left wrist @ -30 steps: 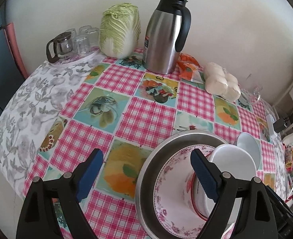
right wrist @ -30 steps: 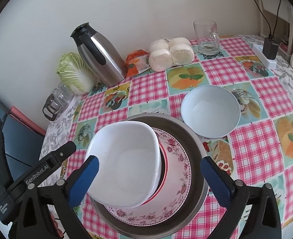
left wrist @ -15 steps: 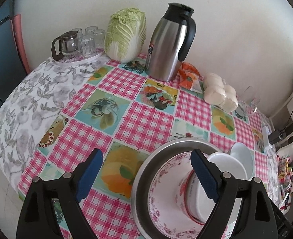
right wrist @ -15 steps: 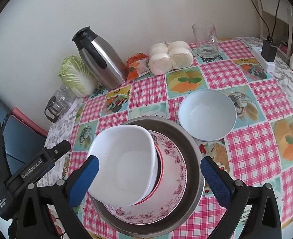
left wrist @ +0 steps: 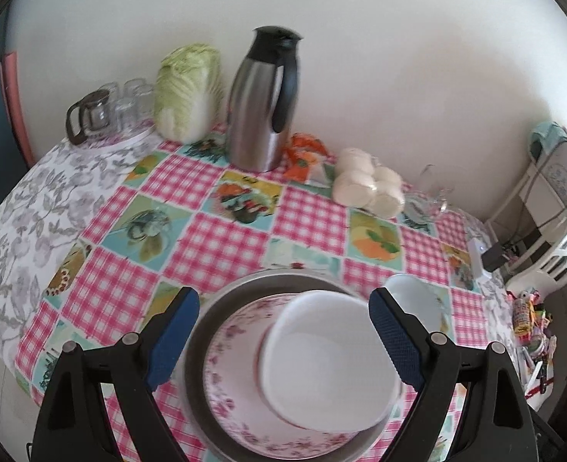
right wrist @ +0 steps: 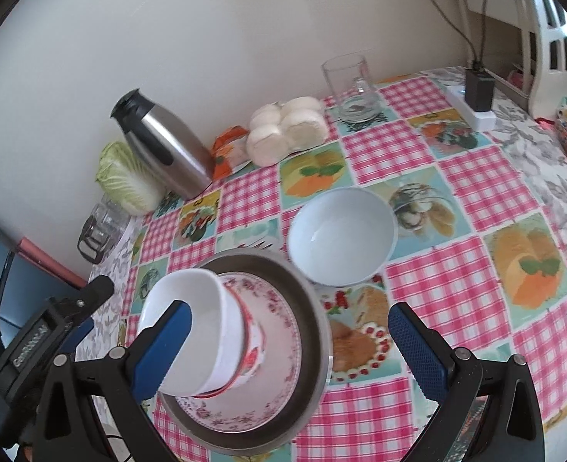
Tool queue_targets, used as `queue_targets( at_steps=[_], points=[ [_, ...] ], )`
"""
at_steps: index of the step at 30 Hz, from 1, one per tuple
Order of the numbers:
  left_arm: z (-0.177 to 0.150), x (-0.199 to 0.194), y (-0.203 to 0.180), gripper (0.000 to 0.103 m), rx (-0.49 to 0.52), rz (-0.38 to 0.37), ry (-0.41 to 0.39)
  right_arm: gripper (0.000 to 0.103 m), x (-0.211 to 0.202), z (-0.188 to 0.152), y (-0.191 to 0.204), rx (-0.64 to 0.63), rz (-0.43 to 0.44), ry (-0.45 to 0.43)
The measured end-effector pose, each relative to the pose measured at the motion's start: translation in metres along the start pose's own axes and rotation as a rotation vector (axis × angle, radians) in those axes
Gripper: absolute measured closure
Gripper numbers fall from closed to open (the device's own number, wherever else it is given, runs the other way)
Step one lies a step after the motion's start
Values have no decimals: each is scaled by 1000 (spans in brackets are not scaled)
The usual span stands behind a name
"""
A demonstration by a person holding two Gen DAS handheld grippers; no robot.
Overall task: Organize plates and bowls
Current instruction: 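Raise both grippers and move them toward the white round bowl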
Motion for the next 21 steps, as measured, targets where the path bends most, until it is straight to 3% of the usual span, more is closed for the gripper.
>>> queue_targets(
  at_steps=[21],
  points=[
    [-5, 34, -117, 13, 149, -155, 19, 0, 6, 18, -91, 180, -57, -2]
  ],
)
Point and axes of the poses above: each gripper's, at about its wrist camera, not at the fingertips, and x roughly the way its jaws point, y to its left, z to its top, the point moved 5 cm from there along x, roughly the way its jaws point, and after that the axes turned 12 degrees about -z, right-handed, at the moved point
